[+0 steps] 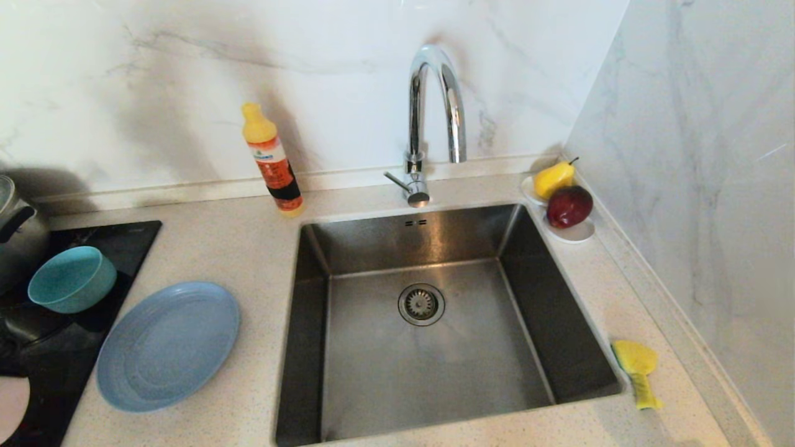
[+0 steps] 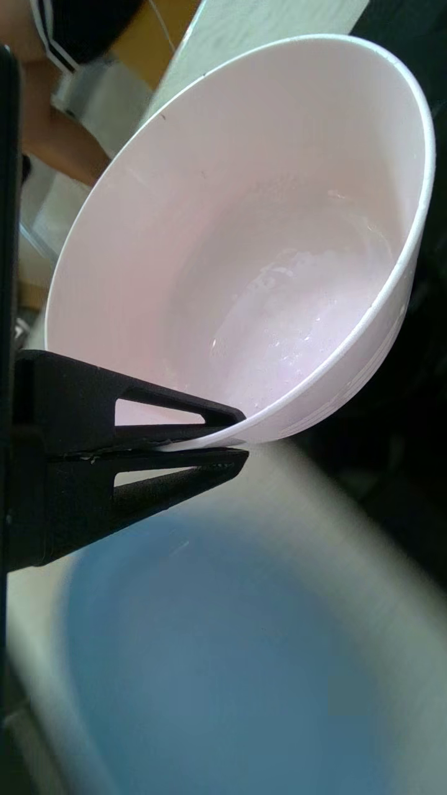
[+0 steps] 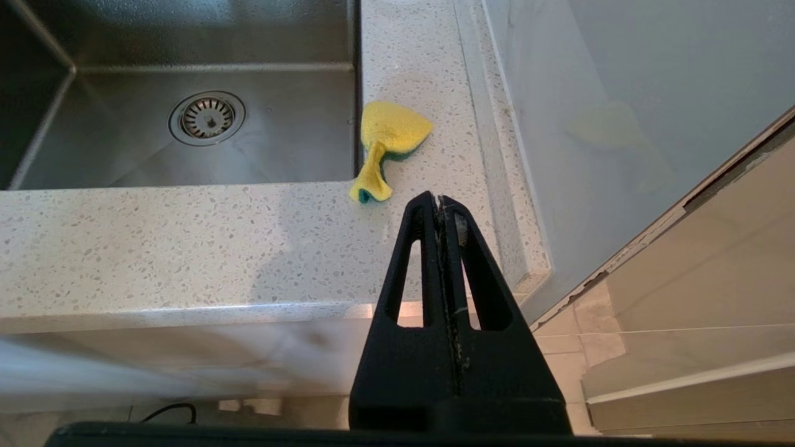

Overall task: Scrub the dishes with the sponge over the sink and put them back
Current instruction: Place the bowl on the plate

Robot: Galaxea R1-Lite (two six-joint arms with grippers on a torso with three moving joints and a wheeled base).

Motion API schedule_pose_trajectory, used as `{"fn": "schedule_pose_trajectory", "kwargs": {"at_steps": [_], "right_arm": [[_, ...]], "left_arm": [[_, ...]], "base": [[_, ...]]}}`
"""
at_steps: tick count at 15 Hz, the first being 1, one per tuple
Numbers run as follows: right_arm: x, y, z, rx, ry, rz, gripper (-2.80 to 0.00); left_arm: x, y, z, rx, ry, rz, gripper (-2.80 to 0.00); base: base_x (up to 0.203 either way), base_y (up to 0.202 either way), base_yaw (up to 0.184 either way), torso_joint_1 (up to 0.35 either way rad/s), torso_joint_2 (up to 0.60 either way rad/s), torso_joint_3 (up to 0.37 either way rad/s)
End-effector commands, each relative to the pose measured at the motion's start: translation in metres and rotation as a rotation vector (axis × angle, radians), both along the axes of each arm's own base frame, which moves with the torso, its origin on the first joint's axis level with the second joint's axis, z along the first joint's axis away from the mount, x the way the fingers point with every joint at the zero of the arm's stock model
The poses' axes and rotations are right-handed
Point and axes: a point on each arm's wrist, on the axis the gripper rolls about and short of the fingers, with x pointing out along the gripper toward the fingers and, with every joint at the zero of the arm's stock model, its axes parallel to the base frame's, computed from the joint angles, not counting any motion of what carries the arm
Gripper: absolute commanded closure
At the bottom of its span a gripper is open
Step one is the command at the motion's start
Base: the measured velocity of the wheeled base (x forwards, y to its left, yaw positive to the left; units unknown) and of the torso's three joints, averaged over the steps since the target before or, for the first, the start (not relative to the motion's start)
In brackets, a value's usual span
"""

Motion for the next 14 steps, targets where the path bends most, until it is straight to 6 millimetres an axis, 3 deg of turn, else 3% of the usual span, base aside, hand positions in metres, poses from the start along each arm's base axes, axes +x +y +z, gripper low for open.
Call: {"fn": "schedule_pose_trajectory", "kwargs": {"at_steps": [1,4,9,11,14], "right_arm": [[0.0,0.0,0.0,0.0,0.001,0.0,0.0],[0.0,0.0,0.0,0.0,0.001,0.0,0.0],[0.0,0.0,0.0,0.0,0.001,0.0,0.0],[0.0,0.0,0.0,0.0,0.001,0.0,0.0],[0.0,0.0,0.0,0.0,0.001,0.0,0.0]], "left_arm": [[-0.018,-0.034,0.04,0.045,-0.088,-0.061,0.0],[-0.012,-0.072,0.054,0.036,-0.112,-0.179,0.0],[0.015,-0.117,0.046,0.023,-0.058,-0.282,0.0],[0.03,-0.135,0.032,0.024,-0.018,-0.302,0.0],[0.054,-0.147,-0.004,0.049,0.012,-0.291,0.0]], "base": [[0.0,0.0,0.0,0.0,0.0,0.0],[0.0,0.0,0.0,0.0,0.0,0.0],[0.0,0.0,0.0,0.0,0.0,0.0],[0.0,0.0,0.0,0.0,0.0,0.0],[0.0,0.0,0.0,0.0,0.0,0.0]]}}
